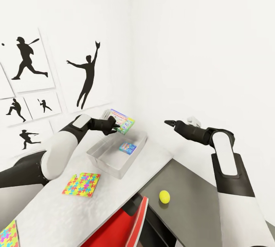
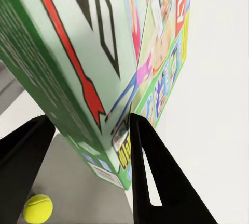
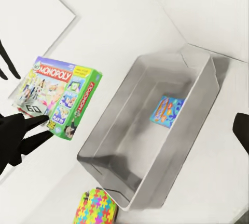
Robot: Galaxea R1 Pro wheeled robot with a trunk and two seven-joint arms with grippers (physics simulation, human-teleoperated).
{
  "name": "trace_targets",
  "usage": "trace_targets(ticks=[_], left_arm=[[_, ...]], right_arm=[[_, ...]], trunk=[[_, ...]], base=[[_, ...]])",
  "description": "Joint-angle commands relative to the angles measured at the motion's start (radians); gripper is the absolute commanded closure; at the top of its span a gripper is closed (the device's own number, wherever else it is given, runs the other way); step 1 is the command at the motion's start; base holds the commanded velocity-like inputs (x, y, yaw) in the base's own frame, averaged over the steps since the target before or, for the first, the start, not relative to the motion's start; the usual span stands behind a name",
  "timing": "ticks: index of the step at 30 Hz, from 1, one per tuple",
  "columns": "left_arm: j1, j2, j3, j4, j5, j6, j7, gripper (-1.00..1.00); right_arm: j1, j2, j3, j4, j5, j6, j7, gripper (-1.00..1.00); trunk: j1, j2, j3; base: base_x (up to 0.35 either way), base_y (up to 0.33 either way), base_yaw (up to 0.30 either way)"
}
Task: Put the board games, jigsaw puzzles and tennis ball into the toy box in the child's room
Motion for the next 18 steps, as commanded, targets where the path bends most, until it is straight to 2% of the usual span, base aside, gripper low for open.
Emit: trace_targets(ticks=[1, 6, 18], left_arm=[[0.000, -0.002, 0.007, 0.004, 0.001, -0.002, -0.006, 1.00], [0.002, -0.001, 0.005, 0.013, 0.000, -0.014, -0.054, 1.00], [0.006, -0.002, 0.004, 0.014, -0.002, -0.018, -0.063, 1.00]], right_arm=[[0.002, -0.003, 0.000, 0.000, -0.017, 0.003, -0.010, -1.00], [0.016, -0.007, 0.002, 0.001, -0.050, 0.003, -0.010, -1.00], [0.021, -0.007, -0.006, 0.007, -0.056, 0.003, -0.010, -1.00]], trunk=[[0.001, -0.003, -0.002], [0.001, -0.003, -0.002], [0.001, -0.003, -0.015]], base=[[0.000, 0.000, 0.000], [0.000, 0.000, 0.000], [0.000, 0.000, 0.000]])
